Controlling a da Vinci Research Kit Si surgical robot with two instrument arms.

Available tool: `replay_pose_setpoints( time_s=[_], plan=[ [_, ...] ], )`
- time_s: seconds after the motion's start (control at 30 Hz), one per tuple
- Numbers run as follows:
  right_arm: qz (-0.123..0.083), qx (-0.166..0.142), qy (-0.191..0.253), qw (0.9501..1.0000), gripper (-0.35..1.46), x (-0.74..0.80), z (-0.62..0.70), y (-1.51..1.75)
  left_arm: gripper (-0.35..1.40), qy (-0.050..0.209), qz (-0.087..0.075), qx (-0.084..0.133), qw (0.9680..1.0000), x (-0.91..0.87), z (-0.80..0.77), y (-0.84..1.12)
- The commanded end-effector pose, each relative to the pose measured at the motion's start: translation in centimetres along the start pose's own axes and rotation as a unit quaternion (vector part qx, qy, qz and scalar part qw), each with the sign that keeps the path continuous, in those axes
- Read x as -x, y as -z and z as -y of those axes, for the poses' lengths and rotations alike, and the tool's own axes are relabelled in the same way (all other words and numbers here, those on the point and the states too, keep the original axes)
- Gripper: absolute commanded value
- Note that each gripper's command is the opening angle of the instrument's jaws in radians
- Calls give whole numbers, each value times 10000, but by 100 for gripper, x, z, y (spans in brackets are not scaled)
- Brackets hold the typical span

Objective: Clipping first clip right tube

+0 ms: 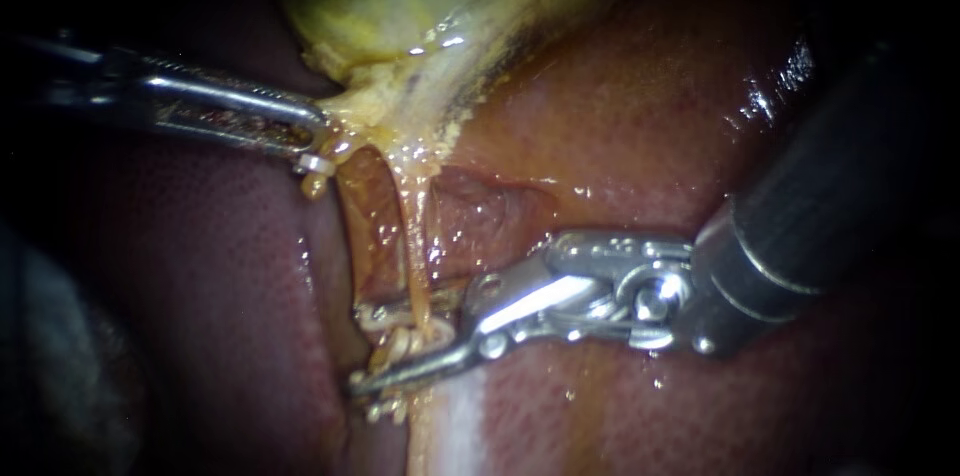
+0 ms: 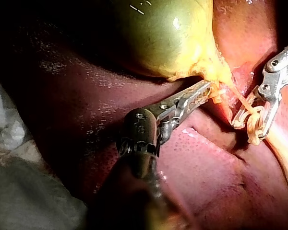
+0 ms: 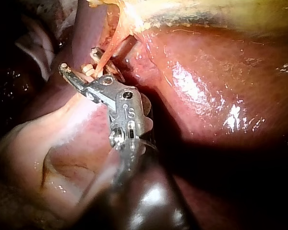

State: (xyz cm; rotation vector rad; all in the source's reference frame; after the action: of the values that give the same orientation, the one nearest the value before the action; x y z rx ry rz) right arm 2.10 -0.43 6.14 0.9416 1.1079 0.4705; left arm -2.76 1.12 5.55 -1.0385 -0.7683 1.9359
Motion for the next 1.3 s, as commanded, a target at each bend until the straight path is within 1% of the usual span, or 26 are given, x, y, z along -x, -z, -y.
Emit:
replay_pose_setpoints(
  time_s=[0.03, 0.17, 0.3, 0.47, 0.53, 0.6, 0.67, 0.77, 0.83, 0.93, 1.07, 1.3],
  plan=[
    [-6, -5, -1, 10000, 50, 0, 0, 0, -35, 2, -1, -3, 10000, 0, 0, 0],
    [-69, -52, -69, 9999, 50, -3, 2, 2, -35, 2, -1, -2, 10000, 0, 0, 0],
    [-289, -222, -149, 9992, 50, -9, 9, 4, -35, 2, -1, -2, 10000, 0, 0, 0],
    [-538, -450, -342, 9969, 50, -25, 25, 8, -35, 1, -1, -2, 10000, 0, 0, 0],
    [-572, -547, -385, 9961, 50, -30, 33, 9, -35, 1, -1, -2, 10000, 0, 0, 0],
    [-560, -626, -421, 9956, 50, -34, 40, 11, -35, 1, -1, -2, 10000, 0, 0, 0],
    [-495, -727, -447, 9951, 49, -38, 47, 15, -35, 1, -1, -1, 10000, 0, 0, 1],
    [-452, -845, -435, 9944, 49, -39, 54, 18, -35, 1, -1, -1, 10000, 0, 0, 1],
    [-425, -903, -454, 9940, 47, -39, 56, 18, -35, 1, 0, -1, 10000, 0, 0, 1],
    [-395, -962, -472, 9935, 46, -39, 57, 18, -35, 1, 0, -1, 10000, 0, 0, 1],
    [-385, -967, -530, 9932, 43, -39, 56, 18, -35, 1, 0, -1, 10000, 0, 0, 1],
    [-368, -983, -764, 9915, 23, -38, 51, 20, -35, 0, 0, 0, 10000, 0, 1, 0]
  ],
)
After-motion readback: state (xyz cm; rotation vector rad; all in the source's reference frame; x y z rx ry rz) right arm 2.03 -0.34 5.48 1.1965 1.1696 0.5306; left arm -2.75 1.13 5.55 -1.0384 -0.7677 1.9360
